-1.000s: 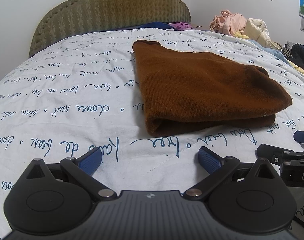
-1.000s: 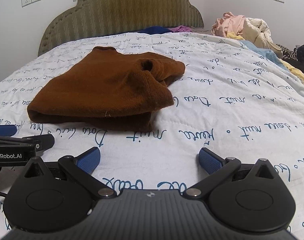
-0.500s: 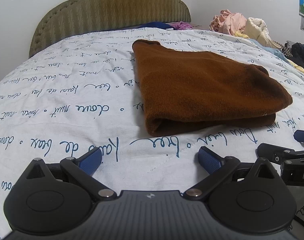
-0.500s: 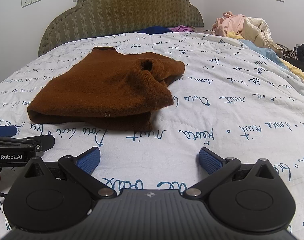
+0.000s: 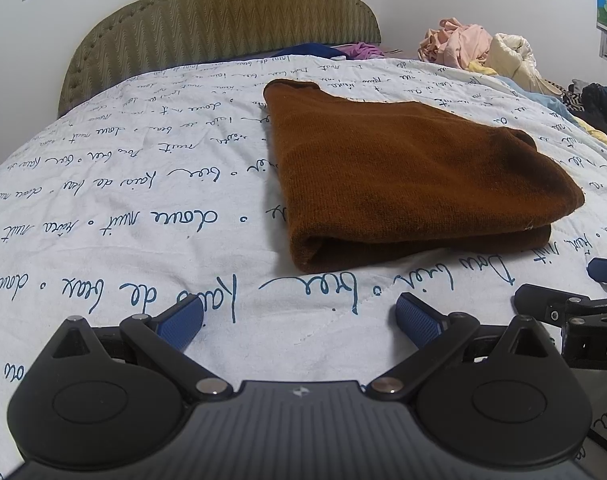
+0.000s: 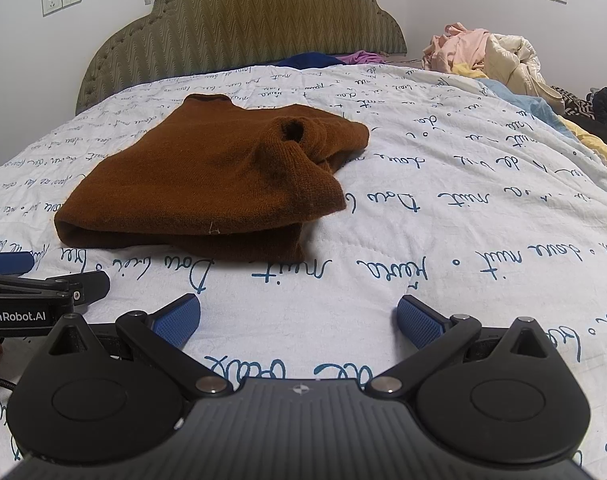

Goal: Fold small clothes

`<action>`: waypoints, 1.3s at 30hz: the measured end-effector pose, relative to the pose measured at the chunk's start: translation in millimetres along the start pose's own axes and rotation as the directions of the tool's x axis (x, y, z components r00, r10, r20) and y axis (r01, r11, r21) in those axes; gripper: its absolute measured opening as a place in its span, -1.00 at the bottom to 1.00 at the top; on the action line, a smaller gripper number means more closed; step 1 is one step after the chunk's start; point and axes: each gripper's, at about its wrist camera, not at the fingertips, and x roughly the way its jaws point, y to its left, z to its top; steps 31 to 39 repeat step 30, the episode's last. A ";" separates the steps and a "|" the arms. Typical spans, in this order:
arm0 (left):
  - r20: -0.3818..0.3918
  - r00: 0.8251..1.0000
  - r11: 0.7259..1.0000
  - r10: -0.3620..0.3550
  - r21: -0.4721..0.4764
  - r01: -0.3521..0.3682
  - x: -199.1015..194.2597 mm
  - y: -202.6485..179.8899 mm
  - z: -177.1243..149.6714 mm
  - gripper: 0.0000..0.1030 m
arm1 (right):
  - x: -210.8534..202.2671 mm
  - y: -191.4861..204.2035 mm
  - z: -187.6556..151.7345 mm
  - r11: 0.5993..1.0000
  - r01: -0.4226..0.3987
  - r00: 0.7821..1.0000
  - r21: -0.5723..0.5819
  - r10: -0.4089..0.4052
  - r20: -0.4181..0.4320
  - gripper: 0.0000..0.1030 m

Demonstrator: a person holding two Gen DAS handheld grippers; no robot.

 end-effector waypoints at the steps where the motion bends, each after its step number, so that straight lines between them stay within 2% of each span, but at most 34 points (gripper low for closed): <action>1: 0.000 1.000 1.000 0.000 0.000 0.000 0.3 0.1 0.2 1.00 | 0.1 -0.1 -0.2 1.000 -0.001 1.000 0.002 0.001 0.002 1.00; 10: -0.001 1.000 1.000 0.000 0.001 0.000 -0.6 0.1 -0.3 1.00 | -1.4 -3.2 -1.1 0.999 -0.004 1.000 0.032 0.003 0.020 1.00; 18: -0.013 1.000 1.000 -0.002 0.008 0.002 -1.6 -0.3 1.4 1.00 | -2.7 0.1 0.2 1.000 0.009 1.000 0.012 -0.010 0.016 1.00; 30: -0.021 0.999 0.998 -0.041 -0.041 0.040 -8.3 11.6 6.5 1.00 | -6.0 -0.9 2.8 1.000 0.003 1.000 0.005 -0.003 0.012 1.00; 39: -0.021 0.999 0.998 -0.041 -0.041 0.040 -8.3 11.6 6.5 1.00 | -6.0 -0.9 2.8 1.000 0.003 1.000 0.005 -0.003 0.012 1.00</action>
